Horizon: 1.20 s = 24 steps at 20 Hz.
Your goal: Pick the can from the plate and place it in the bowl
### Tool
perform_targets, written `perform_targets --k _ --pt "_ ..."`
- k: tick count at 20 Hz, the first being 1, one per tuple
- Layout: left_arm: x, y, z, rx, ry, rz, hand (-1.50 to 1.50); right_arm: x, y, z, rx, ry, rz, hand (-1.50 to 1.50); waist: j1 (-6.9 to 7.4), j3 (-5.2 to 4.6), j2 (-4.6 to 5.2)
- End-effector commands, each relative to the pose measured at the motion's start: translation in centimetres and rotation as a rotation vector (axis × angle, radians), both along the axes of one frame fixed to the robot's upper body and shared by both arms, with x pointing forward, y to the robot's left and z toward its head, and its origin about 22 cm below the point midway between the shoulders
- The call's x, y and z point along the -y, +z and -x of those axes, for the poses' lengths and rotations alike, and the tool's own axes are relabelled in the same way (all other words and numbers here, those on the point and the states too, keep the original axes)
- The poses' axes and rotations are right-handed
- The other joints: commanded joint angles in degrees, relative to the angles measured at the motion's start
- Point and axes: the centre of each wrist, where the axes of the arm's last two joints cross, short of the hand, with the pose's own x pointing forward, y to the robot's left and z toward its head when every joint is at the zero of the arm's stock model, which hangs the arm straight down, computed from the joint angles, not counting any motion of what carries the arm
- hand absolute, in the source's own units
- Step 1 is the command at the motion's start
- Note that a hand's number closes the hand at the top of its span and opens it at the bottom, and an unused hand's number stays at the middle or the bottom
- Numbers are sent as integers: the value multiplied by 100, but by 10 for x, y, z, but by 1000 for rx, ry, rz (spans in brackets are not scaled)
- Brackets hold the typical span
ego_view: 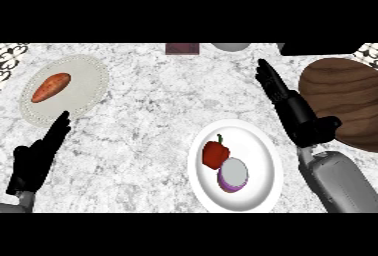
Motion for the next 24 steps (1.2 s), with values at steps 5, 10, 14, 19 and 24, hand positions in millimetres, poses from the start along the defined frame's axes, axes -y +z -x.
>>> perform_targets --k 5,10,14,19,24 --pt "11 66 -32 285 98 -52 0 49 -25 54 14 -14 -331 150 -64 -74 -8" --pt "35 66 -35 304 116 -12 0 113 -66 90 56 -562 -229 -150 -225 -74 -12" --pt "67 70 -35 283 80 20 0 122 -61 133 185 -303 -125 -150 -38 -89 14" --pt "66 70 -34 299 52 -3 0 121 -29 149 125 -254 154 -150 65 -104 29" --pt "65 81 -48 302 42 -4 0 118 19 145 38 -200 408 -150 91 -114 54"
